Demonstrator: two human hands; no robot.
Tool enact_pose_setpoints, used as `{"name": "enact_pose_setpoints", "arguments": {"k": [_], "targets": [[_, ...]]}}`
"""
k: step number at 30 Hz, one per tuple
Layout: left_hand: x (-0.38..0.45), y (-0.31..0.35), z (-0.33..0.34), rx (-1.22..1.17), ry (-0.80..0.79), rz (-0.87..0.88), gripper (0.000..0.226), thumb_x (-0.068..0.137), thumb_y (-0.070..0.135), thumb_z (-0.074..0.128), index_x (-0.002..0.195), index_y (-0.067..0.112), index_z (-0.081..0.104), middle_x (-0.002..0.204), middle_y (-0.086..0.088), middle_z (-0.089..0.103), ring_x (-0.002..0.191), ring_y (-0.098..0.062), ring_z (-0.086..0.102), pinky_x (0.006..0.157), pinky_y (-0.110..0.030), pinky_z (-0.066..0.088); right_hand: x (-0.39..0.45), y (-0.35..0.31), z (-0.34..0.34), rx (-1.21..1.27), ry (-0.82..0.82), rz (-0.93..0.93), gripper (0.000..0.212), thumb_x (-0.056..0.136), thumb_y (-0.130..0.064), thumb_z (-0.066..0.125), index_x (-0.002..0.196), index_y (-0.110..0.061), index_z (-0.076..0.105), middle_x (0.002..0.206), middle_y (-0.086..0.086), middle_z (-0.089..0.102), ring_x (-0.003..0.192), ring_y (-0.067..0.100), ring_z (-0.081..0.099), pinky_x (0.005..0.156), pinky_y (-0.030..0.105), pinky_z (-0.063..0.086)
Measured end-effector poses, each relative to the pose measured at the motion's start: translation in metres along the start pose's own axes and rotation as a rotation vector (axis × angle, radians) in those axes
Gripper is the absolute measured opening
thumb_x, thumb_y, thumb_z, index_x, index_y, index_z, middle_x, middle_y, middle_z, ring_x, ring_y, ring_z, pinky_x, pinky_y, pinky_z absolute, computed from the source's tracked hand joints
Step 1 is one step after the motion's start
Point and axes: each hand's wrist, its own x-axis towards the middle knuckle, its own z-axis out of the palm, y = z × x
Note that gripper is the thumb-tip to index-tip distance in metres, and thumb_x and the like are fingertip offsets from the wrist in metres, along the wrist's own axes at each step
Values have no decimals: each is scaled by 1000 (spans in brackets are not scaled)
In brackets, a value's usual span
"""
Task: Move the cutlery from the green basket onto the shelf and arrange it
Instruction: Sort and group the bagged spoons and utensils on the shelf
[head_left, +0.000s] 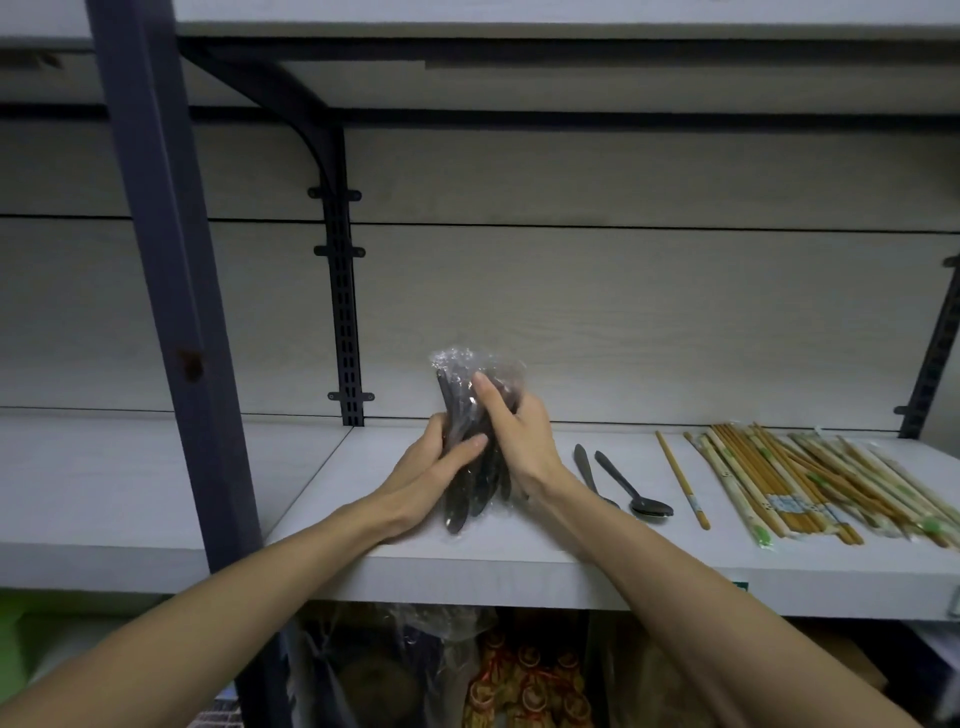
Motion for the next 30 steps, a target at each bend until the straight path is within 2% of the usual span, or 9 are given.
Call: {"name": "enact_pose_setpoints", "arguments": {"k": [5, 7, 10, 12, 15, 19, 24, 28, 30], "targets": [[6, -9, -1, 18, -13, -17, 94, 69, 48, 88, 144, 24, 36, 134, 11, 61, 124, -4, 58, 108, -33, 46, 3, -8, 6, 140, -67, 118, 43, 92, -53, 63, 104, -12, 73, 99, 8, 77, 96, 21, 73, 98, 46, 54], [9, -4, -1, -31, 6, -25, 86, 70, 39, 91, 139, 21, 43, 129, 8, 66, 120, -7, 63, 105, -32, 50, 3, -11, 11, 180, -54, 139, 54, 87, -59, 65, 107, -10, 70, 103, 8, 76, 99, 24, 72, 100, 49, 52], [13, 8, -5, -171, 28, -42, 52, 80, 15, 85, 125, 15, 60, 114, -4, 76, 109, -24, 71, 96, -38, 57, 5, -18, 15, 195, -51, 102, 62, 84, -67, 64, 107, -10, 69, 108, 15, 73, 106, 33, 68, 100, 53, 51], [18, 13, -9, -288, 39, -65, 50, 77, 8, 83, 123, 8, 64, 111, -14, 75, 107, -35, 71, 92, -46, 58, 7, -24, 16, 213, -59, 79, 64, 83, -66, 66, 107, -6, 69, 109, 18, 72, 107, 36, 68, 100, 54, 51], [23, 18, -16, -449, 22, -101, 52, 73, -5, 78, 123, -1, 65, 114, -23, 73, 112, -41, 68, 91, -44, 57, 7, -26, 16, 265, -74, 63, 58, 90, -52, 66, 107, 4, 67, 109, 22, 72, 106, 36, 69, 99, 51, 53], [18, 16, -18, -407, -64, -122, 52, 74, -9, 76, 124, 0, 63, 111, -23, 72, 115, -46, 64, 101, -55, 52, -2, -19, 18, 246, -68, 41, 47, 92, -46, 65, 103, -1, 69, 100, 14, 74, 97, 27, 71, 94, 47, 55], [7, 14, -21, -331, -219, -80, 64, 82, -1, 79, 139, 9, 52, 120, -19, 71, 115, -33, 68, 93, -41, 55, -9, -9, 16, 86, -51, -18, 62, 74, -69, 73, 110, -19, 62, 106, 5, 72, 103, 22, 69, 96, 49, 53], [7, 18, -22, -208, -258, -78, 50, 81, 5, 81, 127, 0, 60, 110, -32, 69, 107, -51, 66, 98, -63, 50, -5, -14, 12, 101, -114, 10, 62, 67, -52, 85, 113, -18, 61, 106, 6, 73, 103, 22, 69, 96, 45, 54], [8, 19, -21, -176, -255, -87, 43, 80, 6, 81, 117, -9, 62, 104, -38, 68, 98, -60, 64, 91, -74, 47, -3, -20, 9, 116, -169, 28, 56, 71, -40, 86, 115, -14, 62, 106, 5, 73, 101, 19, 70, 91, 36, 55]]}}
